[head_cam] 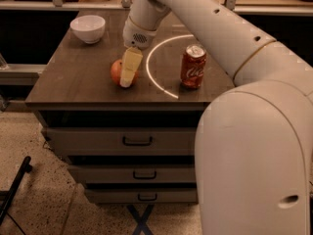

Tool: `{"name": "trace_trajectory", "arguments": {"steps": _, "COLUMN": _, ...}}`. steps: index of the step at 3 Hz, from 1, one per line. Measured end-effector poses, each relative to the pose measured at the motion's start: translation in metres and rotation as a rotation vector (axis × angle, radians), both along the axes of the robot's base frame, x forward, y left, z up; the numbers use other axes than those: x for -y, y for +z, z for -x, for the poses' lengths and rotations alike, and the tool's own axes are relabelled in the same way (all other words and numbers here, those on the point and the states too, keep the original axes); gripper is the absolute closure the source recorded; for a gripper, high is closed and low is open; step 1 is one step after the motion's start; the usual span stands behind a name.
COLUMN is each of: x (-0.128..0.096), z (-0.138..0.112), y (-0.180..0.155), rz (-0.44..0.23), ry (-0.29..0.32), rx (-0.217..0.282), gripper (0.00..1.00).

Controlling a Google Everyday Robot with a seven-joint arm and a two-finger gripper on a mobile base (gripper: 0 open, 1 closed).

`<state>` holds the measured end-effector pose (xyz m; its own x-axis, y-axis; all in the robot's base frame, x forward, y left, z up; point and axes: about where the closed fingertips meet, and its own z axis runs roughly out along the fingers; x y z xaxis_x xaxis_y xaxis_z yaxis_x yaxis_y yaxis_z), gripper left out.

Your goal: Move apple near white bowl

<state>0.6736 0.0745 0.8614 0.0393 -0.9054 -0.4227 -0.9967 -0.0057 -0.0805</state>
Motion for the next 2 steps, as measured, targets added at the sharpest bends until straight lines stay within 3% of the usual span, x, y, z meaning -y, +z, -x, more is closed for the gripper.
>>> {"name": "trace_trajectory", "arguments": {"steps": 1, "x": -0.0112, "z": 0.0129, "y": -0.0023, "rz": 0.022, "ry": 0.022, "rx": -0.013, "gripper": 0.00}}
{"name": "trace_trajectory", "arguments": {"steps": 2, "x": -0.0136, "z": 0.0127, "y": -0.0049, "rz": 0.022, "ry": 0.025, "rx": -0.015, "gripper": 0.16}}
